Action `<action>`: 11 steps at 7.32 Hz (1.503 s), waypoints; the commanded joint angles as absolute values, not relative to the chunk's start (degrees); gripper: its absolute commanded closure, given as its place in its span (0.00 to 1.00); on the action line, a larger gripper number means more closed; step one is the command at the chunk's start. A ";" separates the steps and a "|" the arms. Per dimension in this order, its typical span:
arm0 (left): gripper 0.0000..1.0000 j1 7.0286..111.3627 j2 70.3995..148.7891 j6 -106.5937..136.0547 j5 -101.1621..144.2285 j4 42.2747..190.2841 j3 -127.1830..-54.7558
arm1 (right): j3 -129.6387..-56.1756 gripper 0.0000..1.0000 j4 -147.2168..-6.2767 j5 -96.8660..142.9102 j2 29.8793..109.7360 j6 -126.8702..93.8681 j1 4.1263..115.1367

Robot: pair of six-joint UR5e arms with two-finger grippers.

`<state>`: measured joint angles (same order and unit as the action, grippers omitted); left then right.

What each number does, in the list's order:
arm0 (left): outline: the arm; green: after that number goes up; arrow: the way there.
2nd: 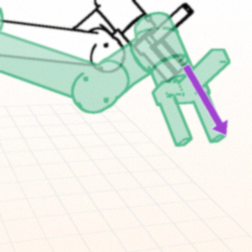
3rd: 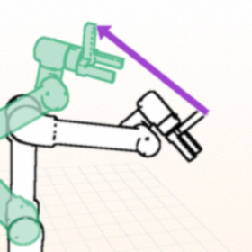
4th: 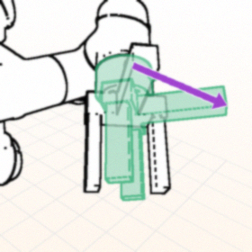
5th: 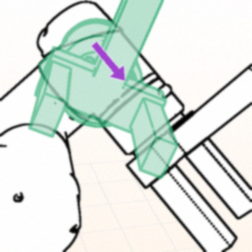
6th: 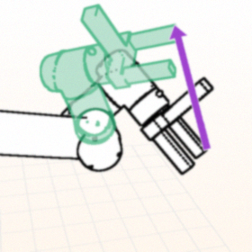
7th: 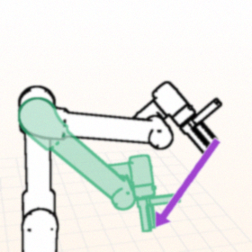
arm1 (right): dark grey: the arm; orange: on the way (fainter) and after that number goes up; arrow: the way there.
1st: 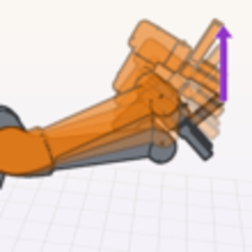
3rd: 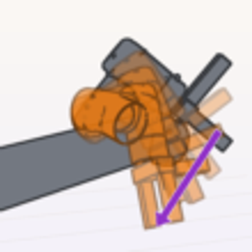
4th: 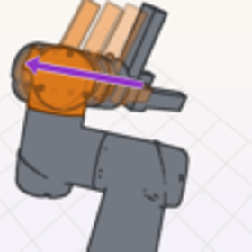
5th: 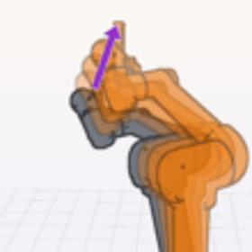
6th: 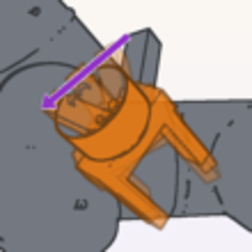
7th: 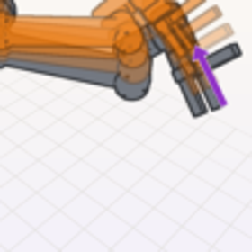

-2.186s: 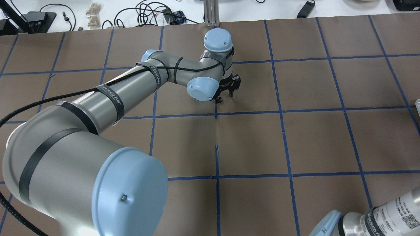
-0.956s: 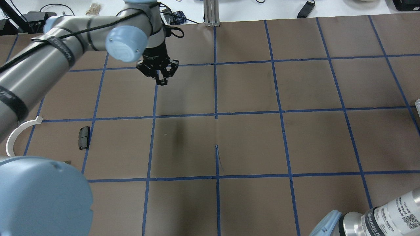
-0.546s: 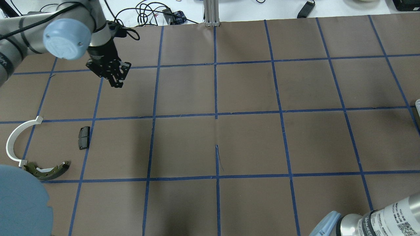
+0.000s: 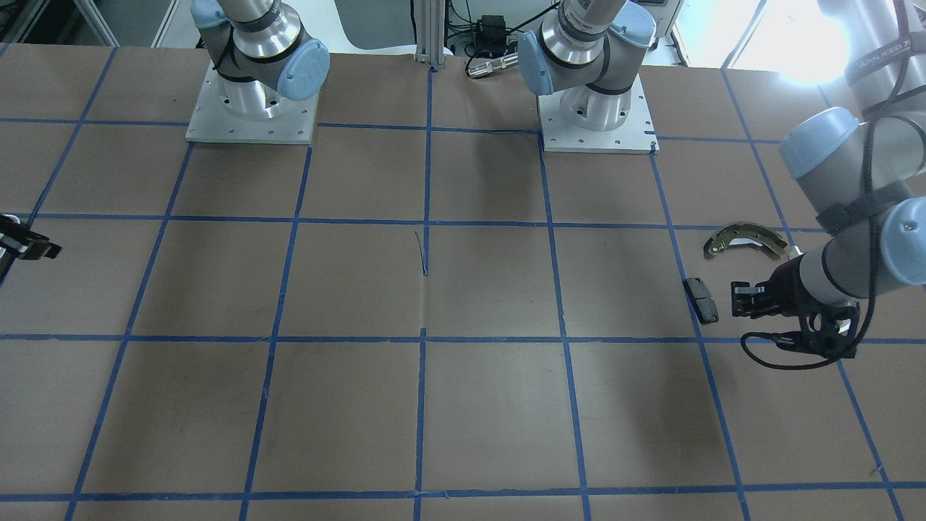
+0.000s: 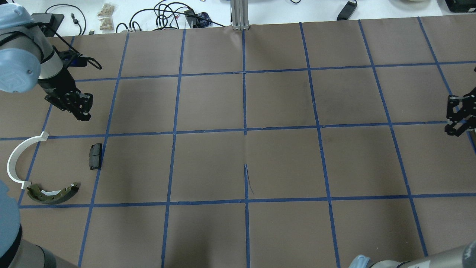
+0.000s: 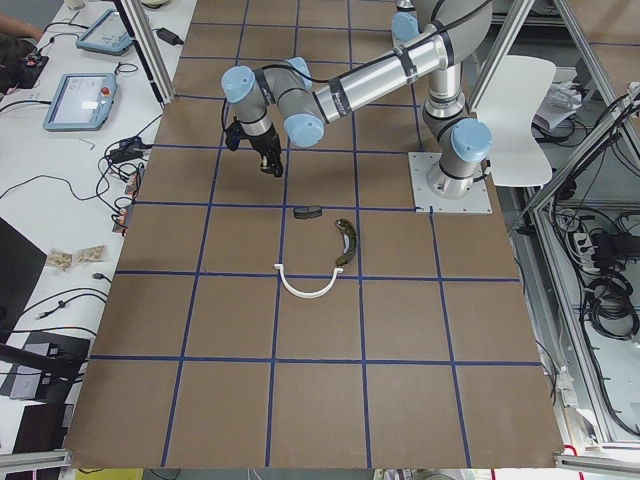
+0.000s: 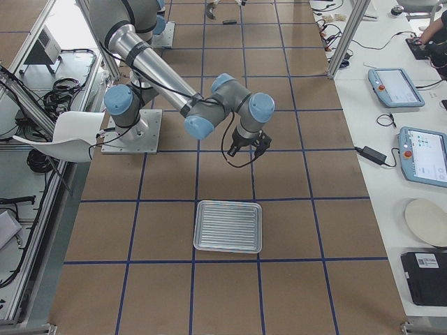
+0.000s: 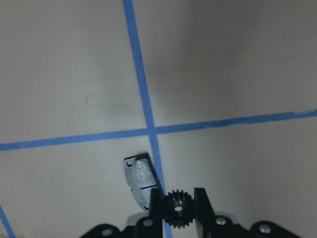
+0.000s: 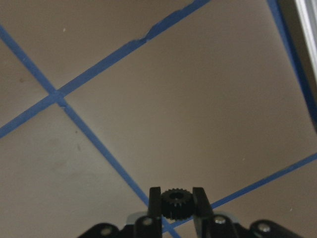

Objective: Place bearing gear from tray to pile

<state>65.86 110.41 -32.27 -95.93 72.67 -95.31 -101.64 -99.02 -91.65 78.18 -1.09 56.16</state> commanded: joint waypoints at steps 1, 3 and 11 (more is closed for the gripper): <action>1.00 58.03 111.97 -41.56 -94.23 57.01 -104.37 | -107.82 1.00 -98.78 -87.98 84.27 -23.19 67.79; 1.00 56.26 111.97 -41.75 -90.54 55.55 -108.44 | -107.84 1.00 -100.71 -85.45 84.03 -45.14 81.58; 0.00 72.99 102.05 -21.71 -89.74 65.04 -103.53 | -106.96 0.91 -137.98 -73.21 66.18 -86.84 106.17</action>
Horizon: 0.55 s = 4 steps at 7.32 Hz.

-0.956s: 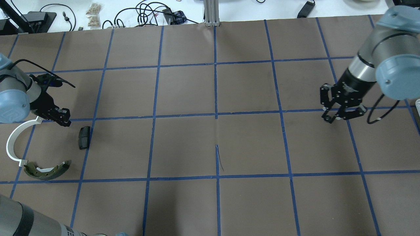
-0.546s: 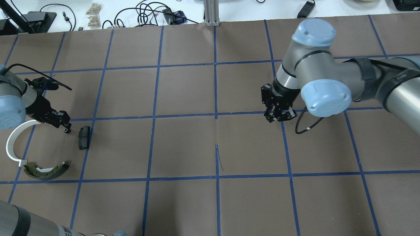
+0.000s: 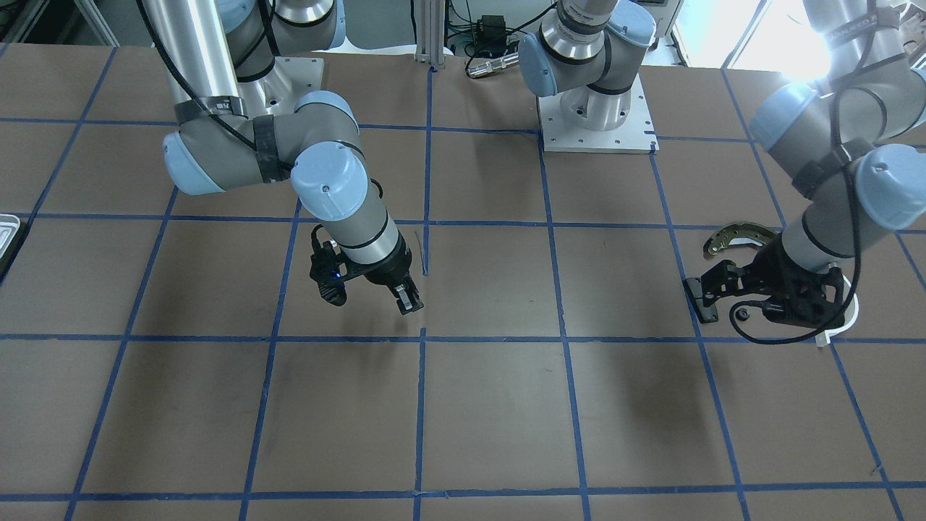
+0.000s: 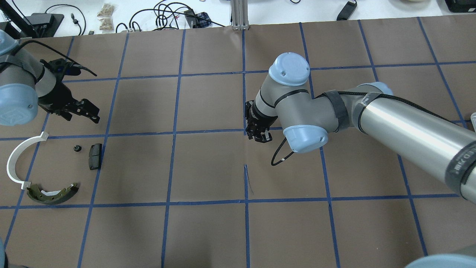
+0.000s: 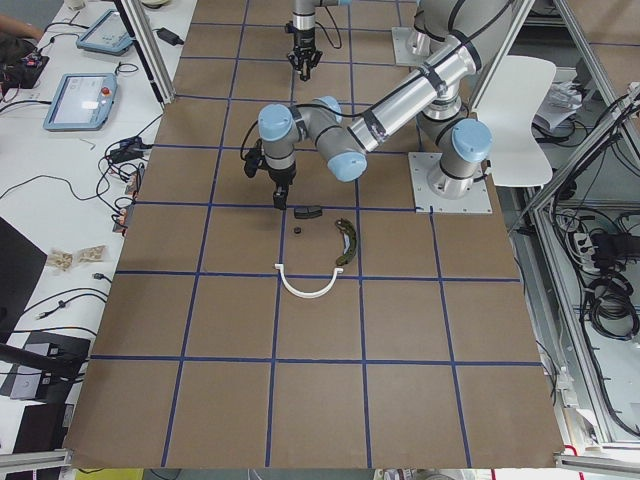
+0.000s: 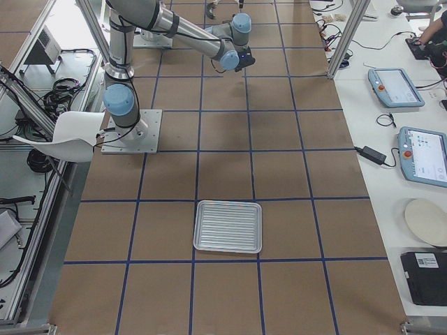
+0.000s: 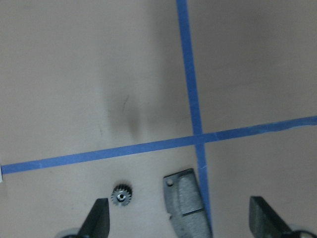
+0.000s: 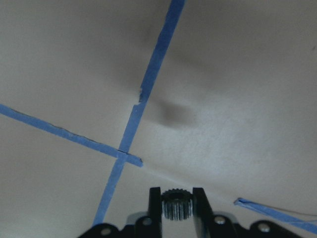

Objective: Place bearing gear from tray to pile

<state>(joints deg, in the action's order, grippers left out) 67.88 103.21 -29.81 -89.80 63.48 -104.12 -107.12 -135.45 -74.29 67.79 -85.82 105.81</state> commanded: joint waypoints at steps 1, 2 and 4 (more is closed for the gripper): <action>0.00 78.08 103.00 -12.57 -89.56 64.95 -103.45 | -107.14 0.01 -137.64 -78.09 66.01 -84.83 106.08; 0.00 82.40 102.83 -5.00 -89.47 64.86 -103.27 | -107.05 0.00 -137.46 -81.09 66.35 -82.47 106.08; 0.00 88.13 103.80 0.86 -89.12 64.86 -103.27 | -104.78 0.00 -136.68 -80.25 67.06 -75.11 104.86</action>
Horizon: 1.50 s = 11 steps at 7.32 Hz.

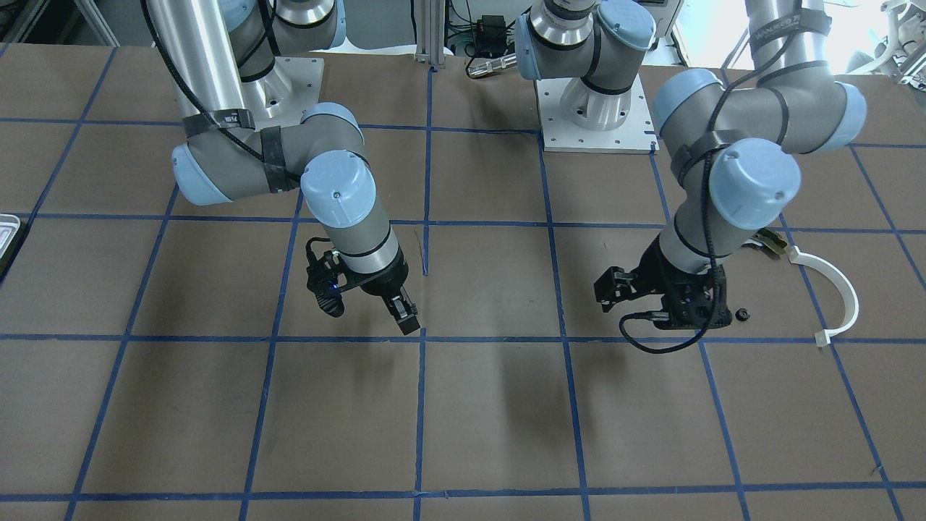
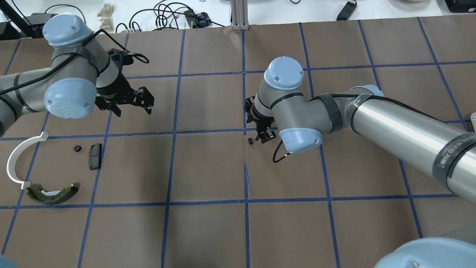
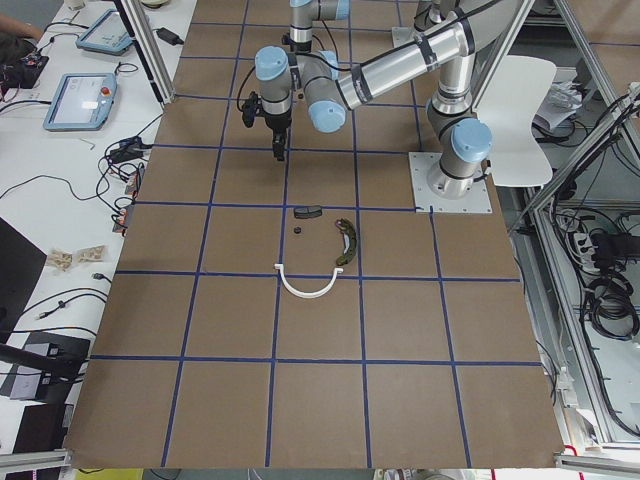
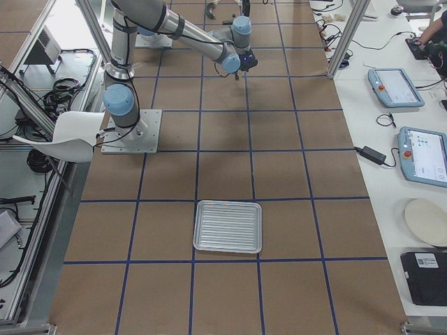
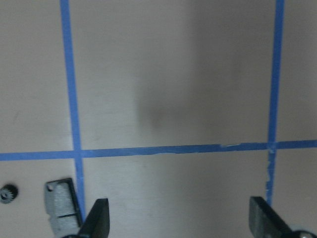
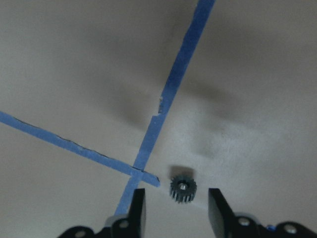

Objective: Place bearing gear from tray to pile

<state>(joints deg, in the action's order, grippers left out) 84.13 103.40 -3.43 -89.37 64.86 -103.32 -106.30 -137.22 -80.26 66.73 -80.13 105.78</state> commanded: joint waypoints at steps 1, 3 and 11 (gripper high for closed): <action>0.00 92.68 104.15 8.97 -89.03 64.17 -103.10 | -101.55 0.00 -132.49 -79.98 68.02 -67.75 103.81; 0.00 99.03 107.47 22.69 -80.47 61.18 -100.47 | -89.36 0.00 -112.43 -81.29 69.60 -42.85 98.29; 0.02 115.30 119.61 43.41 -87.50 53.53 -99.66 | -82.68 0.00 -93.60 -88.50 81.83 -6.77 95.19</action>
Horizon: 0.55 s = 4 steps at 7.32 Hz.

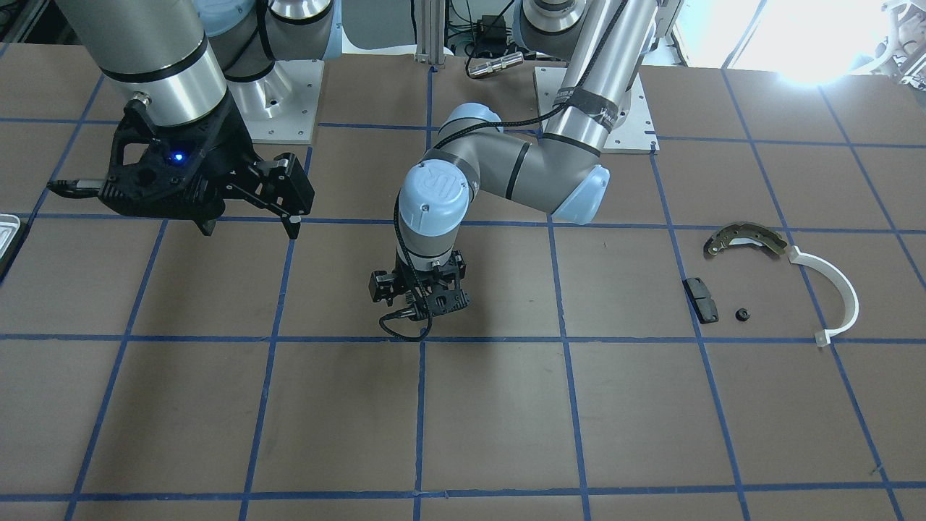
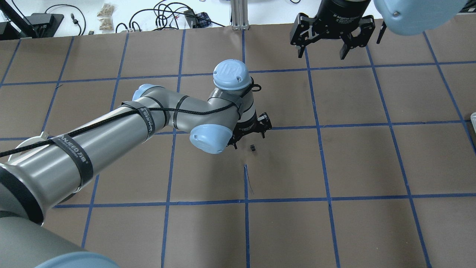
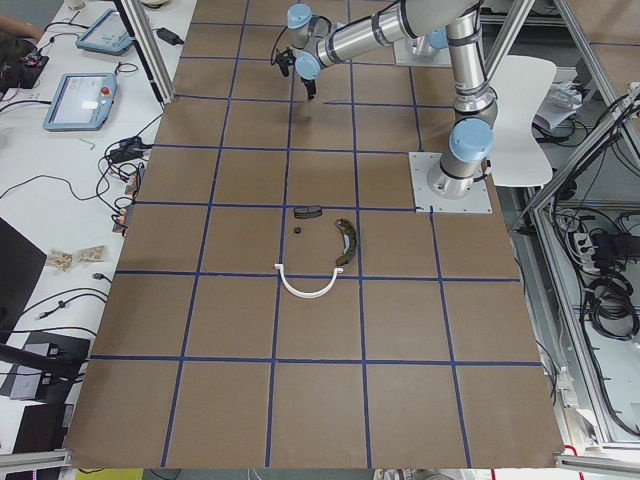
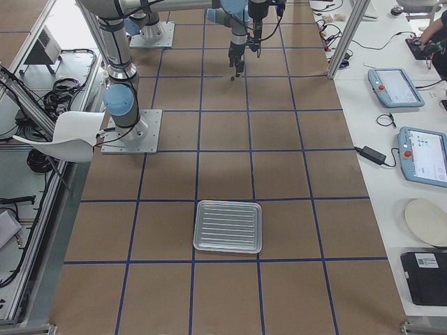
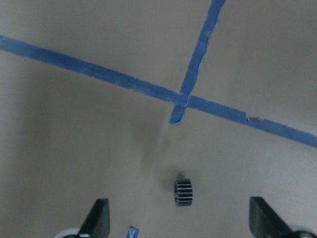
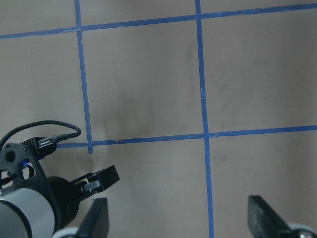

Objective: Place bearing gear from tray to pile

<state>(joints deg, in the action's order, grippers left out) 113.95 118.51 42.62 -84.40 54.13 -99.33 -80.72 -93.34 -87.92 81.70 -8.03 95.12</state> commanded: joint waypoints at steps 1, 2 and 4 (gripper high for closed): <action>0.06 115.92 120.58 43.85 -87.97 53.44 -99.75 | -83.57 0.00 -94.73 -88.33 82.09 -6.51 95.10; 0.26 115.93 121.11 43.34 -87.89 52.13 -99.67 | -85.67 0.00 -95.18 -88.59 82.61 -5.55 95.18; 0.83 115.93 121.90 42.45 -87.54 49.93 -99.14 | -94.70 0.00 -100.24 -88.33 88.82 -3.96 95.10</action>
<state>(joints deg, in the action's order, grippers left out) 115.88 121.40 42.81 -87.63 51.15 -99.35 -89.35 -96.67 -88.38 85.13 -4.63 95.01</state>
